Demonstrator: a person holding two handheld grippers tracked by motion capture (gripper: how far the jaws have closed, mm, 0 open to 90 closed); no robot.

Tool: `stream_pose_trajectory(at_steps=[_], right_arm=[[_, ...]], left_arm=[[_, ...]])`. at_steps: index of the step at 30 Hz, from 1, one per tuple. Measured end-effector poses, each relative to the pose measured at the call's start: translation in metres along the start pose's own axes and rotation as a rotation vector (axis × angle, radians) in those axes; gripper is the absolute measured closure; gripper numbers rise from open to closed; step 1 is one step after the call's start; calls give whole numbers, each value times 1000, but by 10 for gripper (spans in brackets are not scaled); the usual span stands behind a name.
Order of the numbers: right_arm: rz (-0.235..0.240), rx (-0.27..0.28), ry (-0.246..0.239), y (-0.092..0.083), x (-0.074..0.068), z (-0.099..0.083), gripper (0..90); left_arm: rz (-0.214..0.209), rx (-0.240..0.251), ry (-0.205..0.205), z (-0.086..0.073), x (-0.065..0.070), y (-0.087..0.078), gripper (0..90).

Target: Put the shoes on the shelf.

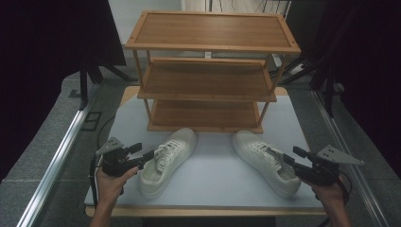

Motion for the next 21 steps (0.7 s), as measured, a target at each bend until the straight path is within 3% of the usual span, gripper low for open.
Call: stream_pose_trajectory(at_steps=[5,13,18,21], right_arm=[[58,-87,-27,18,6,-2,439],[89,-165,-47,32,11,-8,433],[107,-243,-63,48,13,-20,448],[126,-264,-89,56,13,-25,485]], left_arm=[[10,-51,16,-6,-3,9,347],[69,-109,39,-13,-13,33,371],[55,-151,39,-17,-16,45,388],[63,-172,47,-21,-15,49,432]])
Point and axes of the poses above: each handheld gripper's, and its own axes: y roughly forward along the jaws, z roughly out of its top, x roughly to its right, the point moved 10 cm from there along y, roughly forward along the jaws, and after that the axes turned 9 degrees about -y, right-handed, at the moved point
